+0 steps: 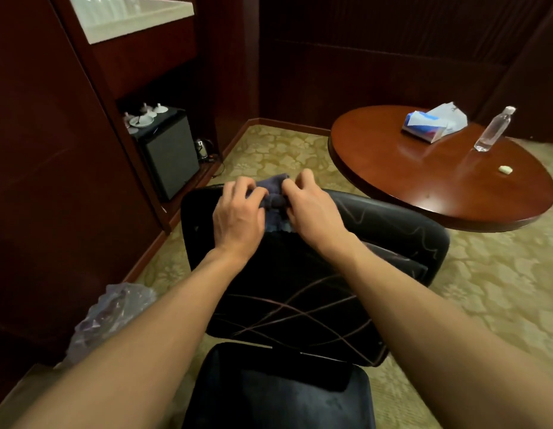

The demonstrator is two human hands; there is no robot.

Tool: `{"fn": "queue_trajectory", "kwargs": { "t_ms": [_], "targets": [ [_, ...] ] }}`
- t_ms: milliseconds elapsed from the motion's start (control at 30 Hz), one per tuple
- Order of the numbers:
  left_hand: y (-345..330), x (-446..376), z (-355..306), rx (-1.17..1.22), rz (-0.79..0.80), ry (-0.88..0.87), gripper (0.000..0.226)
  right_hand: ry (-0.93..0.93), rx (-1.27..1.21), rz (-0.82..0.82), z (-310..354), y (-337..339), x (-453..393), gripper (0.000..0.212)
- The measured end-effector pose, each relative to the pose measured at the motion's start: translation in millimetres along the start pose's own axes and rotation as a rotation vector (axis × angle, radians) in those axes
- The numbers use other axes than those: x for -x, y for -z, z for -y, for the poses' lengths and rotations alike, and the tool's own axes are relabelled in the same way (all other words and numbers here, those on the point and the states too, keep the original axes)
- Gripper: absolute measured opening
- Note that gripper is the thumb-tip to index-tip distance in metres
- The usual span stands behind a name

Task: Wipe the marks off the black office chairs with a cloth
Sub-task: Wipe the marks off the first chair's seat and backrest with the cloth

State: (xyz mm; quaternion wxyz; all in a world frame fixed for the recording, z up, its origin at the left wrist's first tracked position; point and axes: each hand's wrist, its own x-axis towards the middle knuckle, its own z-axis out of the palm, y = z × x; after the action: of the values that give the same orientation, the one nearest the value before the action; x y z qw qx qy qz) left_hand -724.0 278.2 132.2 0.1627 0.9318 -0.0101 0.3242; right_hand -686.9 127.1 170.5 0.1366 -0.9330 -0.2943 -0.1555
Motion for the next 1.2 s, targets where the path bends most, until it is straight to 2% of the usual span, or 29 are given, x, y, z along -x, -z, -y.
{"fn": "queue_trajectory", "kwargs": {
  "t_ms": [100,300,467,600,700,767,933,1200],
  "targets": [
    [-22,-11,-36,0.066,-0.031,-0.075,0.022,-0.063,0.056,-0.014,-38,18,15,0.030],
    [-41,-27,-102,0.181,0.055,-0.150,0.018,-0.263,0.054,-0.058,-82,47,50,0.021],
    [-21,-33,-50,0.133,0.073,-0.217,0.020,-0.184,0.013,-0.086,-56,31,25,0.017],
    [8,-28,18,0.039,0.053,-0.075,0.020,-0.094,-0.010,-0.079,0,-1,-17,0.018],
    [24,-25,31,-0.018,0.063,0.037,0.022,-0.043,-0.007,-0.099,28,-15,-29,0.020],
    [20,-29,26,-0.042,0.066,0.027,0.021,-0.024,0.000,-0.099,22,-13,-24,0.018],
    [-11,-37,-33,0.060,0.047,-0.085,0.025,-0.083,-0.012,-0.121,-36,14,7,0.018],
    [-59,-39,-163,0.215,0.135,-0.288,0.018,-0.332,0.027,-0.206,-139,56,99,0.017]
  ]
}}
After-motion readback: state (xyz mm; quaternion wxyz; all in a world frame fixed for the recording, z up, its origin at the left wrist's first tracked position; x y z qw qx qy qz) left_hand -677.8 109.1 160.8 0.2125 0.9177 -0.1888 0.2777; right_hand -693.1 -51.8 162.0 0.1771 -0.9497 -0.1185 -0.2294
